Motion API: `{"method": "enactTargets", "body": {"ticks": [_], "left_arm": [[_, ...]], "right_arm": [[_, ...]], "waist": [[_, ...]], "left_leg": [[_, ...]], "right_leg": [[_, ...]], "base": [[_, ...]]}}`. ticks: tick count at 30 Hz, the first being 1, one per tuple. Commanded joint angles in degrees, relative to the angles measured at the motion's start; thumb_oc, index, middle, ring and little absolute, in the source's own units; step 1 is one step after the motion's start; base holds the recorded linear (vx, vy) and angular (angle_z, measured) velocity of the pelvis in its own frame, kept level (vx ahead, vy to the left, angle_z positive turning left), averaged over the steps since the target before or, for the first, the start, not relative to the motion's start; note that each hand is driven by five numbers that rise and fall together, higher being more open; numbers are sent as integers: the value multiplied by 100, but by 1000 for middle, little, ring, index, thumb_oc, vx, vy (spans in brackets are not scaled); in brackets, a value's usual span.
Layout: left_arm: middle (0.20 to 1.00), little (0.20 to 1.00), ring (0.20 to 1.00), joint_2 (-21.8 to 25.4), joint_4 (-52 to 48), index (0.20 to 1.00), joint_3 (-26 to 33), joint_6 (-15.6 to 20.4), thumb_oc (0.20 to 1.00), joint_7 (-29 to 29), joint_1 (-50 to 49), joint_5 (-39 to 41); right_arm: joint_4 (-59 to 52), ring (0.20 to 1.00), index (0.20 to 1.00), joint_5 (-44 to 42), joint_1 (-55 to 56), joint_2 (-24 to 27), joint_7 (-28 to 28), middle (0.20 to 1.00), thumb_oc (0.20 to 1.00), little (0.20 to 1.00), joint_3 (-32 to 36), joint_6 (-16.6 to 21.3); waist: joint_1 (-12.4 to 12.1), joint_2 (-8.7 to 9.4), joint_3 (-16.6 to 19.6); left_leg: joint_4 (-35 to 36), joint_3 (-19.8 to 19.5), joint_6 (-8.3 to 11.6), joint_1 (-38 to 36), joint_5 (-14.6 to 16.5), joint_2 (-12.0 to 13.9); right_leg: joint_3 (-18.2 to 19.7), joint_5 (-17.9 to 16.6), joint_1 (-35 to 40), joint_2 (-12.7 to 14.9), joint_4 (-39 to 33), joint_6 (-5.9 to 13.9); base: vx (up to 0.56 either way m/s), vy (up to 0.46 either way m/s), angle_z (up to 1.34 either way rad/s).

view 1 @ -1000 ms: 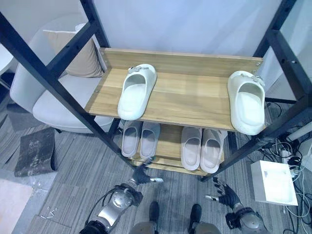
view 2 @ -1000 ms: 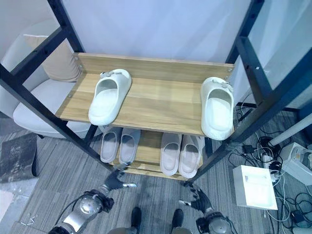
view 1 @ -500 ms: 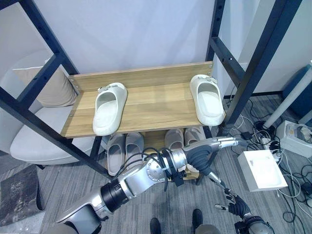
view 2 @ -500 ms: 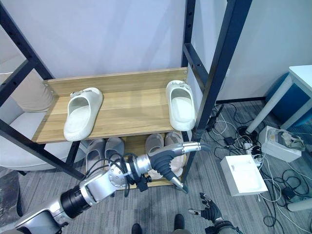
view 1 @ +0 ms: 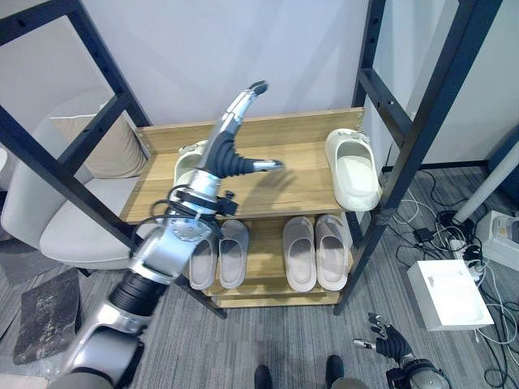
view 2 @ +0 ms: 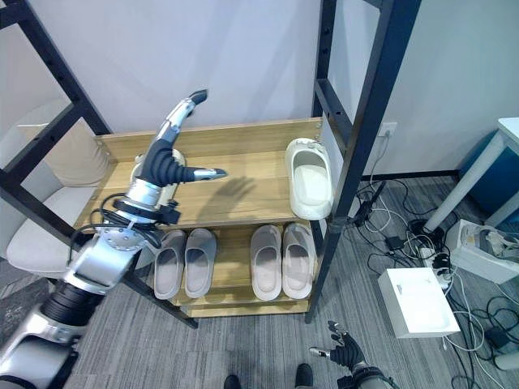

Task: Arrange the slippers neatly on the shoe rack.

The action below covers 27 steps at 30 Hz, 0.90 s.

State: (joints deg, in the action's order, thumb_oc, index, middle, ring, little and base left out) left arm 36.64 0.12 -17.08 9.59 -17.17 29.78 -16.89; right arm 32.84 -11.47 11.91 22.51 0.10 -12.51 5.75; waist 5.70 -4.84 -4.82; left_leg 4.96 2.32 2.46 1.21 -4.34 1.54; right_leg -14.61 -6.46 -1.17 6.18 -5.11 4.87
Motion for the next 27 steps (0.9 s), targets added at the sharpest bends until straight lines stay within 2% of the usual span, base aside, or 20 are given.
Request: {"method": "enactTargets", "body": {"ticks": [1,2,7,9,17,27], "left_arm": [[1000,1000,1000,507,515,1000,242,-202,1000,-474,730,-1079],[1000,1000,1000,700,664,1000,180,-332,1000,-509,804,-1381],[1000,1000,1000,1025,1145,1000,-78,-579,1000,-599,1032,-2085],[1000,1000,1000,1242,1435,1000,-154,-785,1000,-653,1107,-2511],[1000,1000,1000,1401,2059,1000,-213,-1178,1000,-762,1243,-2872],[1000,1000,1000,1458,2806,1000,-549,-1459,1000,-742,1637,-2993]], "right_arm": [[-197,1000,1000,-300,-355,-8,-29,1000,1000,1000,98,196],[-190,1000,1000,-304,-405,11,-40,1000,1000,1000,89,205],[-222,1000,1000,-339,-550,68,-77,1000,1000,1000,37,249],[-288,1000,1000,-306,-557,115,-42,1000,1000,1000,-25,276],[-400,1000,1000,-259,-431,117,-48,1000,1000,1000,-32,269],[-559,1000,1000,-281,-327,124,-35,1000,1000,1000,-3,288]], "waist": [[-74,214,-180],[-71,201,-175],[-39,192,-195],[-17,195,-201],[52,257,-216],[162,293,-244]], "left_leg": [[4,51,146,-325,378,-133],[4,45,148,-327,380,-135],[4,36,148,-341,398,-132],[4,47,147,-330,406,-123],[4,74,141,-261,418,-108],[4,157,129,-180,451,-87]], "right_leg": [[-177,642,513,36,11,339],[-178,649,518,32,11,339],[-183,662,523,24,11,336],[-153,666,507,12,11,337],[-120,670,423,-19,11,332],[-6,628,263,-39,11,348]], "base": [[0,0,0],[0,0,0],[0,0,0],[0,0,0],[5,-3,-1],[13,5,-4]]}}
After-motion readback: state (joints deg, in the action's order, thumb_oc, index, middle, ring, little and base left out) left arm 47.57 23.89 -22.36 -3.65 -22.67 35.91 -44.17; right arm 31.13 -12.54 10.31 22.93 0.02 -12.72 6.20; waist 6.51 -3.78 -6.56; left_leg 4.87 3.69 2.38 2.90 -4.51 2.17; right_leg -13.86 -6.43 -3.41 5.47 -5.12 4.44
